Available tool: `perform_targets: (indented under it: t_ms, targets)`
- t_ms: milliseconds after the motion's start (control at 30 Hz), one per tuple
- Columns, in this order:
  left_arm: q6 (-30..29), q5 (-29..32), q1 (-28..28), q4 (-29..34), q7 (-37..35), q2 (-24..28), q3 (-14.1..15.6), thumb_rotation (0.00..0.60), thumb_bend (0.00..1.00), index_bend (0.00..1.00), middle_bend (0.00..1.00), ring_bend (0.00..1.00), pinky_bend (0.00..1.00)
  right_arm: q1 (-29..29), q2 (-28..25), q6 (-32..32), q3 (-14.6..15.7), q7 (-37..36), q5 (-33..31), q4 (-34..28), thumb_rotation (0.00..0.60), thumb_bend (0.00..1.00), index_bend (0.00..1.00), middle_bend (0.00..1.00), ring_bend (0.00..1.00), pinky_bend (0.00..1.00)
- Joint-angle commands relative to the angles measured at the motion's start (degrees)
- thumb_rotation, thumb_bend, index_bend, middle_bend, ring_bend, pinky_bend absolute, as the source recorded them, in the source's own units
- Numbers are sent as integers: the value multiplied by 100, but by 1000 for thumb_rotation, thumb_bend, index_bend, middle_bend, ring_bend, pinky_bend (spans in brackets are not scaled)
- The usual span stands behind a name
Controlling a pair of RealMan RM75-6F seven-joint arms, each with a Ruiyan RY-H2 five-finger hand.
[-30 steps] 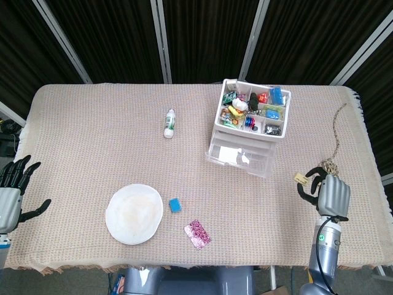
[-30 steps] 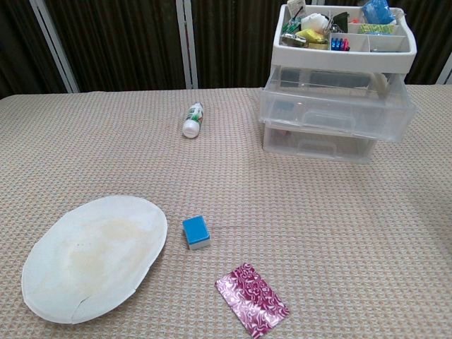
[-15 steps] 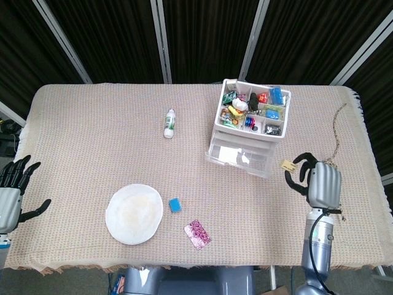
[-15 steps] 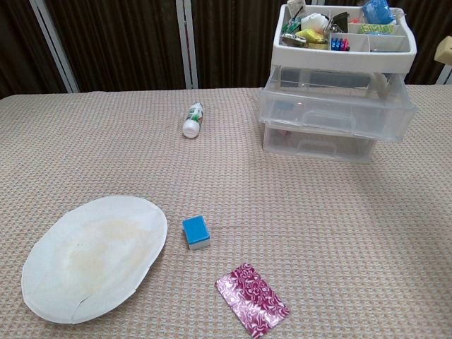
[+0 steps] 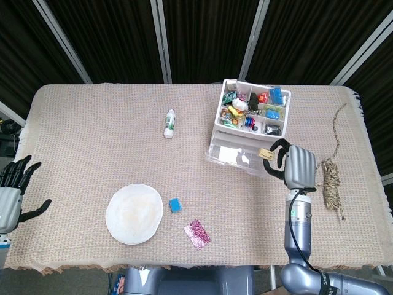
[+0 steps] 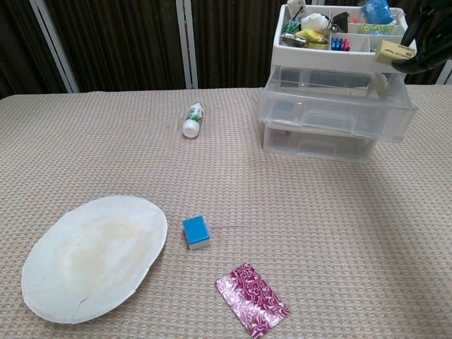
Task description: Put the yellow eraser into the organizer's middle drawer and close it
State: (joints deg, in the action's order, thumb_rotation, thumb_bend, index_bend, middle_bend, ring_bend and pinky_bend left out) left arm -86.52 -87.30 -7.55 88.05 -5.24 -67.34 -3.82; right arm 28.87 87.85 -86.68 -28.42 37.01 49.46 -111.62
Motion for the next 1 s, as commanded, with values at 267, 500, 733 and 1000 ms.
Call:
perform_targets:
  t_ms: [267,500,733,1000]
  targets:
    - [12,10,-3,12,-1,5,-1,600,253,121,0,0,0,203,123,37,104,38,-88,133,600,135,452,800,789,669]
    - [7,19,0,18,15,3,-5,600,252,120,0,0,0,241,138,-6,225,-6,-8,145,600,129,424,797,785,669]
    - [10,32,-1,25,12,2,-11,600,253,121,0,0,0,158,49,-95,522,-266,586,201,600,129,413,505,495,545]
    - [-7,17,1,25,19,-4,-11,600,251,121,0,0,0,-152,-278,-210,1671,-1136,2849,849,600,129,397,255,191,315]
